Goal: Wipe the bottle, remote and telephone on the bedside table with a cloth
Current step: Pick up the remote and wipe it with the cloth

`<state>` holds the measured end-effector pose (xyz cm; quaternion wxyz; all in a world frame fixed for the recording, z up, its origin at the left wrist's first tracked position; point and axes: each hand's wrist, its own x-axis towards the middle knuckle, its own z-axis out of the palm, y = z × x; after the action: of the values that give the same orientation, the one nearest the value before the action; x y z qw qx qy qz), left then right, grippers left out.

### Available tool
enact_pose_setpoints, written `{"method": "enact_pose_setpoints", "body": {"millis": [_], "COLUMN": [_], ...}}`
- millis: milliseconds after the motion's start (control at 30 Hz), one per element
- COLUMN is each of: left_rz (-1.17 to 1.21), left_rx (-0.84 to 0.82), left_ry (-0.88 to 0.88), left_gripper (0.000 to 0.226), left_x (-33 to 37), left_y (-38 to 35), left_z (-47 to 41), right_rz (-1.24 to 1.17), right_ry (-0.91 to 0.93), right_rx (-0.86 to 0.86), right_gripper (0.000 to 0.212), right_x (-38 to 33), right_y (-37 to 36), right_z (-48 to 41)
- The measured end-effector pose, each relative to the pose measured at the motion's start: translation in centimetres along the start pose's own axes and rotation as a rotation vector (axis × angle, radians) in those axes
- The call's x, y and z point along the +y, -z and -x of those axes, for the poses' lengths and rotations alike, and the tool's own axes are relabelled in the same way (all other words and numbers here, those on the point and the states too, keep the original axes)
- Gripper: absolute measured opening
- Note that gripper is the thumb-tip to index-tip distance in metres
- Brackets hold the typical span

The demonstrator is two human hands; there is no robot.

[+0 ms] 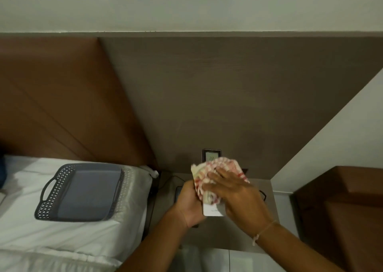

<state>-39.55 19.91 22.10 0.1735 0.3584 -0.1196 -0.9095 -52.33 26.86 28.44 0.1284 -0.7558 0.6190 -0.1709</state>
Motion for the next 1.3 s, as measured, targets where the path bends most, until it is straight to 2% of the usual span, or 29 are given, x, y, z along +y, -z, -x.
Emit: {"method": "enact_pose_setpoints", "body": {"millis": [133, 167, 233, 267, 333, 400, 467, 567, 667, 733, 800, 833, 900, 967, 1000, 1067, 1100, 1167, 1267, 1300], "left_rz": [-0.031, -0.038, -0.036, -0.027, -0.022, -0.038, -0.051, -0.071, -0.069, -0.049, -0.029, -0.024, -0.037, -0.059, -0.068, -0.057, -0.054, -0.075, -0.111, -0.114], "left_rx": [0.000, 0.009, 0.021, 0.024, 0.005, -0.028, -0.058, -0.102, -0.092, -0.083, -0.073, -0.055, -0.012, 0.020, 0.032, 0.045, 0.046, 0.030, 0.010, -0.004], "left_ry": [-0.025, -0.048, -0.068, -0.062, -0.047, -0.035, -0.019, 0.011, -0.004, -0.024, -0.016, 0.001, 0.016, -0.035, -0.066, -0.075, -0.065, -0.044, -0.023, -0.016], "left_gripper": [0.067, 0.067, 0.068, 0.069, 0.069, 0.065, 0.063, 0.059, 0.046, 0.041, 0.048, 0.053, 0.062, 0.062, 0.062, 0.063, 0.063, 0.065, 0.062, 0.060], "left_x": [1.1, 1.4, 1.7, 1.8, 1.7, 1.2, 0.5, -0.4, -0.8, -0.8, -0.4, -0.2, 0.3, 0.6, 0.6, 0.5, 0.4, 0.2, -0.4, -0.6], "left_y": [0.5, 0.4, 0.4, 0.6, 0.9, 0.8, 0.6, 0.0, -0.4, -0.1, 0.4, 0.6, 0.8, 0.8, 0.7, 0.8, 0.9, 1.3, 1.4, 1.3], "left_z": [-0.2, -0.3, -0.5, -0.6, -0.4, -0.1, 0.4, 0.8, 0.8, 0.7, 0.8, 0.8, 0.8, 0.6, 0.6, 0.5, 0.5, 0.7, 1.2, 1.3], "right_rz": [0.146, 0.151, 0.079, -0.040, -0.217, -0.230, -0.202, -0.072, 0.077, 0.069, 0.116, 0.198, 0.205, 0.170, 0.197, 0.058, -0.068, -0.165, -0.107, -0.098], "right_ry": [0.218, 0.267, 0.296, 0.268, 0.141, -0.028, -0.118, -0.168, -0.111, -0.075, -0.077, -0.096, 0.001, 0.135, 0.168, 0.222, 0.204, 0.089, -0.108, -0.149], "right_rx": [-0.072, -0.085, -0.066, -0.014, 0.183, 0.365, 0.442, 0.317, 0.189, 0.119, -0.089, -0.257, -0.242, -0.146, -0.131, -0.038, 0.035, 0.243, 0.419, 0.417], "right_gripper": [0.092, 0.092, 0.075, 0.068, 0.072, 0.054, 0.039, 0.041, 0.040, 0.047, 0.053, 0.053, 0.069, 0.079, 0.078, 0.072, 0.067, 0.060, 0.043, 0.036], "right_x": [-1.4, -1.6, -1.6, -1.6, -0.6, 0.0, 0.6, 1.2, 0.8, -1.1, -3.7, -4.3, -3.7, -3.4, -2.9, -3.6, -3.4, -2.4, -0.5, -0.2], "right_y": [-0.5, -0.1, 0.3, 0.7, 1.9, 4.2, 6.3, 6.3, 3.8, 1.4, -1.3, -1.9, -2.1, -1.2, -0.6, 0.5, 0.8, 2.2, 5.0, 5.5], "right_z": [4.1, 5.1, 6.4, 6.7, 6.7, 5.3, 2.4, -1.3, -1.4, -1.2, 0.0, 1.2, 3.3, 5.8, 7.3, 7.5, 7.6, 7.3, 4.2, 2.7]}}
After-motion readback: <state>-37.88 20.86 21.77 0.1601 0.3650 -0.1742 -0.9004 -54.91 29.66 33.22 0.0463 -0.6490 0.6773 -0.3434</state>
